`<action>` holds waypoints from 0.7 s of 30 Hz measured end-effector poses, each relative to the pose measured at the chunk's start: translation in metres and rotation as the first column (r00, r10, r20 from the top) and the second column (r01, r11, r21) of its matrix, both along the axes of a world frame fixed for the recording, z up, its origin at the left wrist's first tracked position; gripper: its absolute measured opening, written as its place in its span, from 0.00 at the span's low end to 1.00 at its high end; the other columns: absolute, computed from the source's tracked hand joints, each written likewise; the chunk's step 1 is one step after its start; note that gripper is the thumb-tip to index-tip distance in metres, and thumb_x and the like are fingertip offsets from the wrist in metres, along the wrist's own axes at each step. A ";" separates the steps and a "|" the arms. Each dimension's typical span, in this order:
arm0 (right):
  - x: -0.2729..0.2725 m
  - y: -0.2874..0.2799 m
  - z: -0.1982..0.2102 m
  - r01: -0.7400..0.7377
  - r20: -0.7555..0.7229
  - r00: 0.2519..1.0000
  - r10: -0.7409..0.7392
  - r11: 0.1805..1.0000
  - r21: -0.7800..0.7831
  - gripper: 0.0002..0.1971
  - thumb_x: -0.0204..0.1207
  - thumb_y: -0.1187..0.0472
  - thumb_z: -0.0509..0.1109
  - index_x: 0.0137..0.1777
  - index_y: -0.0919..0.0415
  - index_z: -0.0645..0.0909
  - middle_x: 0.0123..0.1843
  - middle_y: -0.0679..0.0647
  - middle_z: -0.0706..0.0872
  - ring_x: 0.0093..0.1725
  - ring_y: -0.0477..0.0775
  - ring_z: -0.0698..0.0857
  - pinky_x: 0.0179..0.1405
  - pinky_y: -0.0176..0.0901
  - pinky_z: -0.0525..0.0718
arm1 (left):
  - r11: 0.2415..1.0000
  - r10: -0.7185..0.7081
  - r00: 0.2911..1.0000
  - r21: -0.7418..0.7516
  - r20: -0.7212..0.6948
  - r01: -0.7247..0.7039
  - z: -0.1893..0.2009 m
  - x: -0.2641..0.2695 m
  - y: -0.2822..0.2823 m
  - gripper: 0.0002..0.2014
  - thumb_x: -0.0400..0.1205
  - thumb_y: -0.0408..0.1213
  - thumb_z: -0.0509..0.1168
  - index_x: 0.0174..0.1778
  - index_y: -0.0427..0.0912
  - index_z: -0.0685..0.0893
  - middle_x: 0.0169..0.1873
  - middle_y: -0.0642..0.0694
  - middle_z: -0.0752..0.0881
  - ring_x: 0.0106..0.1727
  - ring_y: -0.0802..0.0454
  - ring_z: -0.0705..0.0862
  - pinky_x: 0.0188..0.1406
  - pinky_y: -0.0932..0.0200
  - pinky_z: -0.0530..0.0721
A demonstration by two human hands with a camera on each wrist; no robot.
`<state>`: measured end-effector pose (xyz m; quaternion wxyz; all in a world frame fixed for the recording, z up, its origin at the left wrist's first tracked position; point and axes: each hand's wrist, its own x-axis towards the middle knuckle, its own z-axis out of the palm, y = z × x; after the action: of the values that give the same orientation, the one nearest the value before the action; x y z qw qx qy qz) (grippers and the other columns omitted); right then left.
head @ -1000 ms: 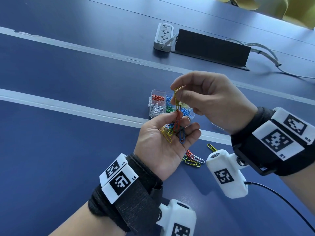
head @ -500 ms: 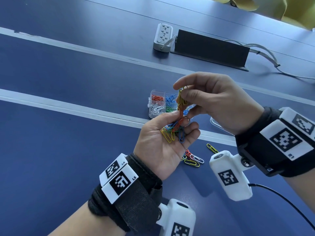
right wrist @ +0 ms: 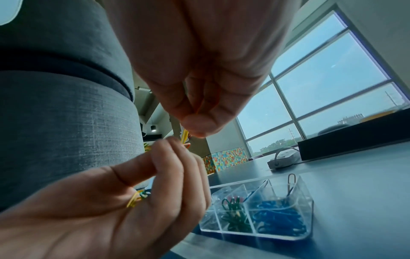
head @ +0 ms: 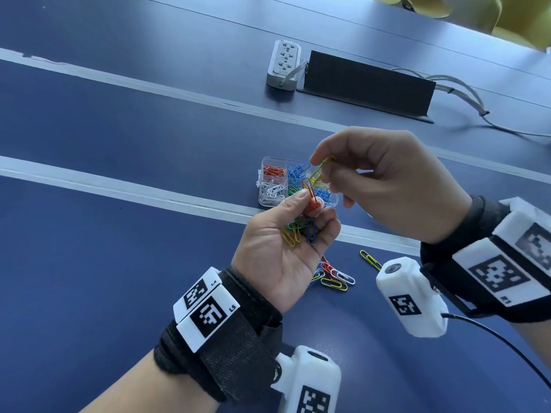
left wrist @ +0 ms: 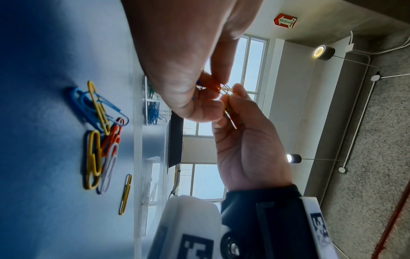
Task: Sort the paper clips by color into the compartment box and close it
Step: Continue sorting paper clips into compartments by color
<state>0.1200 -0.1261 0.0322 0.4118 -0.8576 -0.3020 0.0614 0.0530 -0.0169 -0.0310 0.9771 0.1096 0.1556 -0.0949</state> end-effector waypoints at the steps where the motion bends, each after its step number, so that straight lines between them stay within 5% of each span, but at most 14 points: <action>1: 0.000 -0.001 0.000 -0.001 -0.007 1.000 0.001 1.000 0.007 0.10 0.70 0.65 0.63 0.46 0.55 0.84 0.35 0.57 0.85 0.32 0.49 0.81 0.35 0.43 0.84 | 1.000 0.005 1.000 -0.003 0.002 -0.005 0.000 0.000 0.000 0.05 0.73 0.32 0.64 0.32 0.34 0.80 0.30 0.44 0.78 0.27 0.52 0.83 0.33 0.61 0.86; 13: -0.004 -0.008 0.000 -0.004 -0.003 1.000 0.004 1.000 -0.030 0.10 0.70 0.65 0.64 0.43 0.54 0.86 0.33 0.54 0.85 0.32 0.50 0.82 0.32 0.35 0.80 | 0.999 0.035 0.999 0.007 0.002 -0.035 -0.002 0.001 -0.003 0.05 0.70 0.33 0.64 0.37 0.34 0.78 0.28 0.44 0.80 0.27 0.52 0.84 0.32 0.61 0.87; 17: -0.006 -0.007 0.001 -0.003 0.052 0.999 0.007 0.997 -0.075 0.10 0.69 0.64 0.64 0.43 0.54 0.86 0.33 0.55 0.85 0.33 0.54 0.82 0.32 0.40 0.82 | 0.999 0.048 0.999 0.018 -0.002 -0.048 -0.003 0.002 -0.003 0.05 0.70 0.33 0.64 0.37 0.34 0.77 0.26 0.44 0.80 0.27 0.52 0.84 0.32 0.61 0.87; 21: -0.008 -0.007 0.003 -0.002 0.076 0.997 0.011 0.994 -0.111 0.10 0.69 0.64 0.64 0.43 0.54 0.87 0.32 0.54 0.85 0.32 0.52 0.82 0.32 0.40 0.82 | 0.999 0.049 0.998 0.020 -0.031 -0.048 -0.004 0.001 -0.003 0.07 0.77 0.33 0.62 0.35 0.34 0.77 0.26 0.44 0.80 0.27 0.52 0.84 0.32 0.61 0.87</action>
<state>0.1120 -0.1329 0.0352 0.3514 -0.8798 -0.3167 0.0464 0.0544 -0.0199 -0.0346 0.9755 0.1137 0.1746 -0.0713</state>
